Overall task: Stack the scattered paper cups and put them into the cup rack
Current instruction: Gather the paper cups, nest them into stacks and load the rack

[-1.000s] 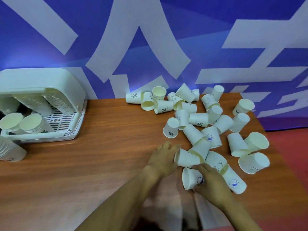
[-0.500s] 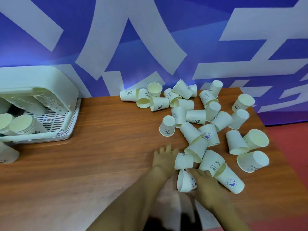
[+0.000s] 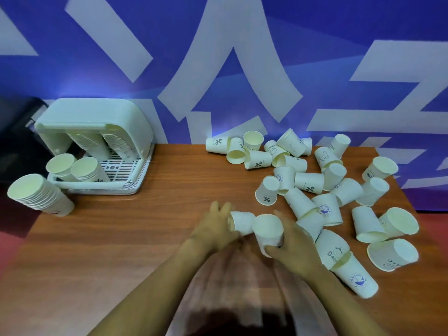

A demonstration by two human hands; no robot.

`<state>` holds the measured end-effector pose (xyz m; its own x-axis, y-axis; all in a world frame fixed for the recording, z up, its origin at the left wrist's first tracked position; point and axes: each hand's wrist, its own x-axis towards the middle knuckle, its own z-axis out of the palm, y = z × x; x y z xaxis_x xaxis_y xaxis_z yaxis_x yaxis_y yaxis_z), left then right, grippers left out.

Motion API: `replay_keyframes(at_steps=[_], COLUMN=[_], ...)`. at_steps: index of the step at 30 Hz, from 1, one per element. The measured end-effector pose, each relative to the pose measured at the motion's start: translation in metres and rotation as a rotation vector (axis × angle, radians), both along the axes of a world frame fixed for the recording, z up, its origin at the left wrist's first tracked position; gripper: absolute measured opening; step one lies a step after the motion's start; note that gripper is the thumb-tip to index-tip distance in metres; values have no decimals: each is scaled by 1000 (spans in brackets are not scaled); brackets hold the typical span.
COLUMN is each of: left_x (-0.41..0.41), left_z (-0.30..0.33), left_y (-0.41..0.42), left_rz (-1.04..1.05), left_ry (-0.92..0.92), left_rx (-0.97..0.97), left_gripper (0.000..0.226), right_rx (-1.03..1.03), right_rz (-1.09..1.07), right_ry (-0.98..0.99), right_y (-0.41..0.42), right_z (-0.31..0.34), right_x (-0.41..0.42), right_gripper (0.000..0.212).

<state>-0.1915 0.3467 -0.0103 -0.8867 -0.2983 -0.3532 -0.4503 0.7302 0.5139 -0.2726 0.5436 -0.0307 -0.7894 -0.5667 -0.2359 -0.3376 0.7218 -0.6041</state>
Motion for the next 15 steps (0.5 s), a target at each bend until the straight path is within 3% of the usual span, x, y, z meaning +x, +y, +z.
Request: replay_keyframes(at_steps=[4, 15], left_x=[31, 75], left_z=[1, 33], left_y=[-16, -102], left_rz=[71, 68], left_ry=[7, 165], left_rx=[-29, -13], left_gripper=[72, 59], right_rx=[-29, 10], right_rz=[57, -8], right_ry=[-21, 22], right_y=[-28, -97], right_z=[-1, 30], right_x=[6, 49], right_gripper=[76, 75])
